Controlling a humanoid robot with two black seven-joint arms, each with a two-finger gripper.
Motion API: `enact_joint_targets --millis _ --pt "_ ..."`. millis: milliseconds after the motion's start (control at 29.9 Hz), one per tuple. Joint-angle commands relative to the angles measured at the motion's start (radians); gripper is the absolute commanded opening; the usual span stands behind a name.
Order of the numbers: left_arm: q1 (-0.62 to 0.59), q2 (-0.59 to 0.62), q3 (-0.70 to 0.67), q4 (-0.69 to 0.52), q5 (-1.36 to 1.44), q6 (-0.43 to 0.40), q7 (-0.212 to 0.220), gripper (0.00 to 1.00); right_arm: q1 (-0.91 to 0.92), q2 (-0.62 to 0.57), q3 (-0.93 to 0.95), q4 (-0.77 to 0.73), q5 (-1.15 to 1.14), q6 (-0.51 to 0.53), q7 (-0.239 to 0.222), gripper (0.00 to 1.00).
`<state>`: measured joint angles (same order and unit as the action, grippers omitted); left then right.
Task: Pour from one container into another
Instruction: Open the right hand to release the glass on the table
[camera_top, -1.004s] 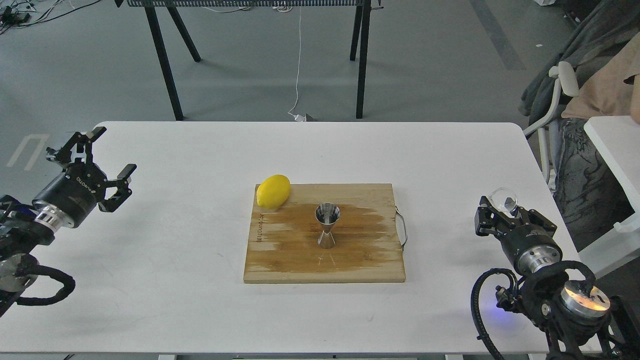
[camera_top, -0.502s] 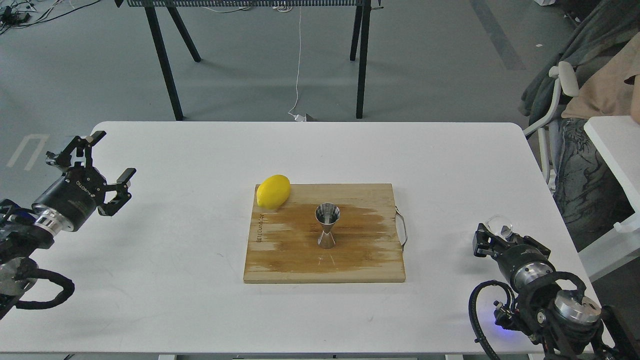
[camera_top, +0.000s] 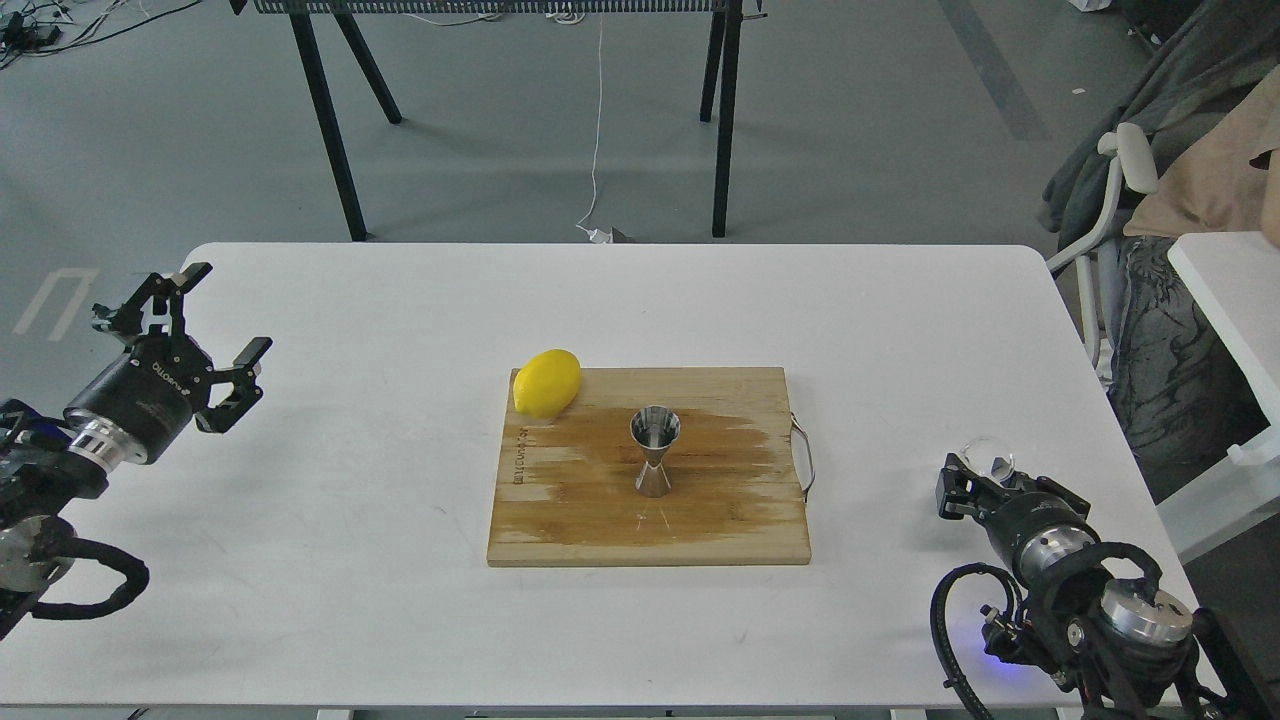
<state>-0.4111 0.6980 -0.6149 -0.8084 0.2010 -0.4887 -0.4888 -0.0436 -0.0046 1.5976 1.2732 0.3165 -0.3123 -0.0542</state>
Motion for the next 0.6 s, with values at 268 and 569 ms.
enact_joint_targets --millis 268,569 --pt "0.0 0.0 0.001 0.0 0.0 0.0 0.0 0.99 0.001 -0.001 -0.004 -0.009 0.0 -0.004 0.0 0.47" --pt "0.0 0.0 0.0 0.0 0.0 0.0 0.0 0.99 0.014 -0.003 -0.014 -0.011 0.0 -0.019 0.0 0.52"
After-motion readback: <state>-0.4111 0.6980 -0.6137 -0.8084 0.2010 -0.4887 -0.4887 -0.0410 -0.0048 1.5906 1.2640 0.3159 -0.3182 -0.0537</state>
